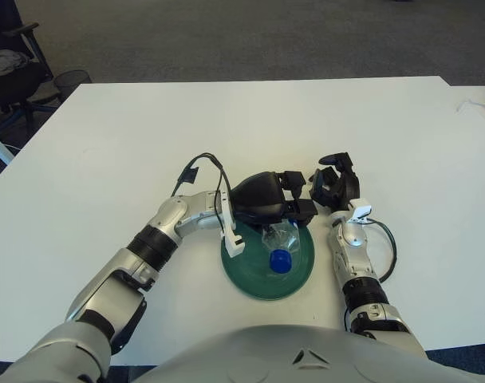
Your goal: Put the bottle into the plate.
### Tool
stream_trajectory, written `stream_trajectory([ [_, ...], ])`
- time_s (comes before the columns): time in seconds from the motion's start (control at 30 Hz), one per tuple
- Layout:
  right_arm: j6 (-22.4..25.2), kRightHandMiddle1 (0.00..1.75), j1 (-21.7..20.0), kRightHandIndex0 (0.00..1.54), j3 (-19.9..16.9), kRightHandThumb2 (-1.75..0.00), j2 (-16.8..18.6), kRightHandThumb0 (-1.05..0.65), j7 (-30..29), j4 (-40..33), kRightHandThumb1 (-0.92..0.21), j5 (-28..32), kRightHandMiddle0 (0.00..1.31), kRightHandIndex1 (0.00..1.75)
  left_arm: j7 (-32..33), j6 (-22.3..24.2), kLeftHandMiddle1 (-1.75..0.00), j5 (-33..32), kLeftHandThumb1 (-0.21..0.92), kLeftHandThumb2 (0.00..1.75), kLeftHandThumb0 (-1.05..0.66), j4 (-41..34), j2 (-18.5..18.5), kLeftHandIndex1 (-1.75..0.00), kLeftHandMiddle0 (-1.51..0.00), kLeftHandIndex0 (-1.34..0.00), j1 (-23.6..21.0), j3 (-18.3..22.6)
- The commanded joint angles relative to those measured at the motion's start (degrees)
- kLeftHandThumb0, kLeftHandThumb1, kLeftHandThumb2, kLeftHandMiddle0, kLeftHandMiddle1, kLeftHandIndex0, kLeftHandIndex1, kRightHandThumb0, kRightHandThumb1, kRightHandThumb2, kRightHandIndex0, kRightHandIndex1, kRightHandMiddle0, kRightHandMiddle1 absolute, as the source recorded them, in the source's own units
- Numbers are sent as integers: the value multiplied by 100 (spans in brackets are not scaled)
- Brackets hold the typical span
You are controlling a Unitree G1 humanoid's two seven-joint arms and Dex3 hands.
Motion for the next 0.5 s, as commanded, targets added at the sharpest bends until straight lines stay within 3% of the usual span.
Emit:
stream_trajectory([
  [0.0,175,175,195,49,-54,-107,-14,0,-40,309,-52,-1,23,169,-559,89,-175,-437,12,156,-56,26,119,-175,-128,-77,-96,-120],
  [0.2,197,175,188,48,-35,-106,-27,0,-51,311,-53,-34,23,169,-1207,96,-175,-1109,14,153,-54,-68,138,-175,-126,-75,-62,-236],
  [0.47,313,175,182,47,-14,-105,-33,0,-104,262,-54,-68,22,170,-1261,38,-175,-1291,15,152,-54,-232,101,-175,-125,-74,44,-160],
])
